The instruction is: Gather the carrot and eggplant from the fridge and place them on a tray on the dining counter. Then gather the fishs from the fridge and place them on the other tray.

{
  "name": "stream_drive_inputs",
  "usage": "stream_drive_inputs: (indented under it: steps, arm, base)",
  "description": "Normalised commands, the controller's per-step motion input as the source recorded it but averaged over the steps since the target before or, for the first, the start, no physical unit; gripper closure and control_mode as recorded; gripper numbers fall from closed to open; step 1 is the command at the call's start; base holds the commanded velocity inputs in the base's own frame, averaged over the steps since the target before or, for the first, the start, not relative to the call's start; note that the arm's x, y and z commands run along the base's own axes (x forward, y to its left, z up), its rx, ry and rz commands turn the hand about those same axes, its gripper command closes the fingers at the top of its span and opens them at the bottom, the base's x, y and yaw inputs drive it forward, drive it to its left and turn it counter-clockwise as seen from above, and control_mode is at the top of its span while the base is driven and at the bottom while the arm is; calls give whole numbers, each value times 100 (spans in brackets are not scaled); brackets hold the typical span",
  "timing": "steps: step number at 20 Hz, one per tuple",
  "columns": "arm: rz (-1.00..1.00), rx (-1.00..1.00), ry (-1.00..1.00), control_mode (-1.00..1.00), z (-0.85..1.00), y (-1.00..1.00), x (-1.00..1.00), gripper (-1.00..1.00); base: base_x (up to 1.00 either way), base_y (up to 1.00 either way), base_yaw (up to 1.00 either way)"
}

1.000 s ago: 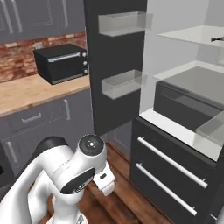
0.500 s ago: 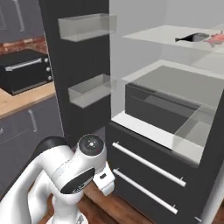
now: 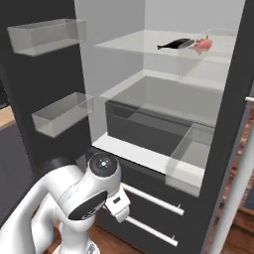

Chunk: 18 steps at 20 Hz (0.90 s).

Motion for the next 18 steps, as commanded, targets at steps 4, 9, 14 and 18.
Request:
stream_drive_inputs:
  steps: [4,9,14,18]
  arm:
    - [0,0,0,100,0,0,0,-100]
    - [0,0,0,100,0,0,0,-100]
    - [0,0,0,100,0,0,0,-100]
    - [0,0,0,100,0,0,0,-100]
  base:
    - [61,1,-25]
    - [53,18,-21]
    - [39,16,-26]
    - [39,18,-29]
